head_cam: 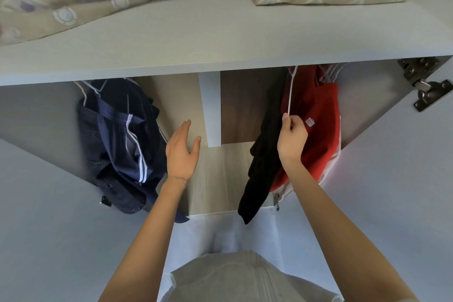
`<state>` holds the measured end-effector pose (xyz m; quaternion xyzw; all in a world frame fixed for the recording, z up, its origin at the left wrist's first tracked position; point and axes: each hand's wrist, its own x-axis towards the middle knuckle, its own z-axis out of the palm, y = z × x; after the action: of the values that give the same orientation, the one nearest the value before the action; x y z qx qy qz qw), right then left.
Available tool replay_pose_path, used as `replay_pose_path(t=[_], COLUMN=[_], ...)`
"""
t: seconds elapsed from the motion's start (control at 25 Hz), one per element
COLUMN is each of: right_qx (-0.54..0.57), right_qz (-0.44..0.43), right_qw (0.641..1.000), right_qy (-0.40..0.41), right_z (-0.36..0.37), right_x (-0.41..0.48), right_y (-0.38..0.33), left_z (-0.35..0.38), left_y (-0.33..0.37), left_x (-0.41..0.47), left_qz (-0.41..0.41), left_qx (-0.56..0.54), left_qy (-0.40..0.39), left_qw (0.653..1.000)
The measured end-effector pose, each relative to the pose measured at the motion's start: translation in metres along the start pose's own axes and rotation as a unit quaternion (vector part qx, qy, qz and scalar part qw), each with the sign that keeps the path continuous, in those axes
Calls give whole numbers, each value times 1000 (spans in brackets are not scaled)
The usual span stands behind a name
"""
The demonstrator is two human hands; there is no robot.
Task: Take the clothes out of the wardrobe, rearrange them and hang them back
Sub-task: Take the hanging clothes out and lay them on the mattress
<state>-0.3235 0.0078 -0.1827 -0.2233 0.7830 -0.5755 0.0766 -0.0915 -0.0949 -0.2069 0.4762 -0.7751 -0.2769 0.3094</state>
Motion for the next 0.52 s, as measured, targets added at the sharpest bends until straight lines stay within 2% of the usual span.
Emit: replay_pose_path(t=[0.28,0.52], right_qx=[28,38], right_qz=[-74,-61], right_qw=[994,994], right_qy=[-70,-80], right_z=[26,52], right_x=[-52,-84], right_y=[-22,-41], left_z=[-47,-95], left_y=[-45,-94], left_x=[6,32], left_qz=[-52,-112], left_qx=[73,67], left_qy=[59,97], left_qw=[994,987])
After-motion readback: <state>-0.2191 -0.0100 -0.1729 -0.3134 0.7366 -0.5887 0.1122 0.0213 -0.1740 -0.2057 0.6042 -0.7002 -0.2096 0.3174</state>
